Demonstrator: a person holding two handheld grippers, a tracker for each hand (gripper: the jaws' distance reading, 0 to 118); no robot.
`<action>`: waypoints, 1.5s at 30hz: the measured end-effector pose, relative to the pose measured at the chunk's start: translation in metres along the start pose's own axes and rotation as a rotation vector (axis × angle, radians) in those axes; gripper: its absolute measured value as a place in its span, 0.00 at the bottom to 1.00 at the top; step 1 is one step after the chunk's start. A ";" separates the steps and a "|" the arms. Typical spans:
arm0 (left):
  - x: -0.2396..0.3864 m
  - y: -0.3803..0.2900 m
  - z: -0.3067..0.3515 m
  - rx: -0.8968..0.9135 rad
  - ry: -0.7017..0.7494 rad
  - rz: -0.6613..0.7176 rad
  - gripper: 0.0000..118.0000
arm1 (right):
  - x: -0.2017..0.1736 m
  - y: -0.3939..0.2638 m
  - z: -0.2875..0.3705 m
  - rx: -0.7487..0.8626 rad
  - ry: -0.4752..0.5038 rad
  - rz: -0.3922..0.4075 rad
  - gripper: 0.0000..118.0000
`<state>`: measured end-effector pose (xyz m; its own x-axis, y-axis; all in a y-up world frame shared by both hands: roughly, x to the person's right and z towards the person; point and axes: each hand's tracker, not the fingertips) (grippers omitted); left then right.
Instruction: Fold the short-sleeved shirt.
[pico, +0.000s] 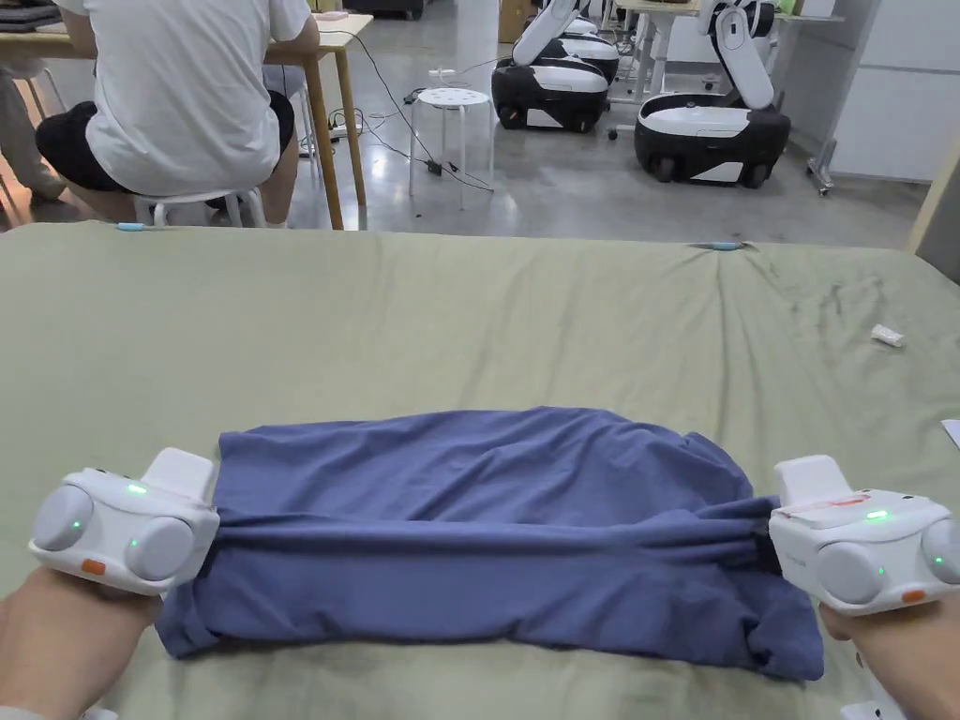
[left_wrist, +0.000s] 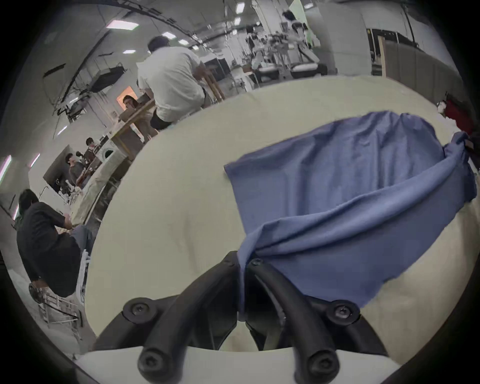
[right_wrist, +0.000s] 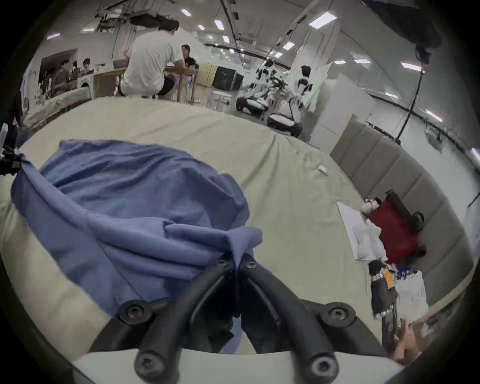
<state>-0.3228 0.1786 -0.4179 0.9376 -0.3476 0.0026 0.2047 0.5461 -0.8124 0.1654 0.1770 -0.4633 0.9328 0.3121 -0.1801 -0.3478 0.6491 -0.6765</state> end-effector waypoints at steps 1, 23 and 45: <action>0.001 -0.001 -0.006 -0.006 -0.001 0.005 0.01 | 0.000 -0.002 -0.011 -0.016 0.005 0.004 0.03; 0.069 -0.097 0.151 0.614 -0.068 0.292 0.45 | -0.101 -0.050 0.170 0.474 0.096 -0.268 0.39; 0.004 -0.106 0.040 0.210 -0.138 0.367 0.97 | -0.094 -0.068 0.135 0.377 0.101 -0.234 0.00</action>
<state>-0.3293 0.1498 -0.3088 0.9847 -0.0051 -0.1744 -0.1091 0.7620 -0.6383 0.0883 0.1968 -0.3037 0.9884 0.0700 -0.1345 -0.1192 0.9070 -0.4039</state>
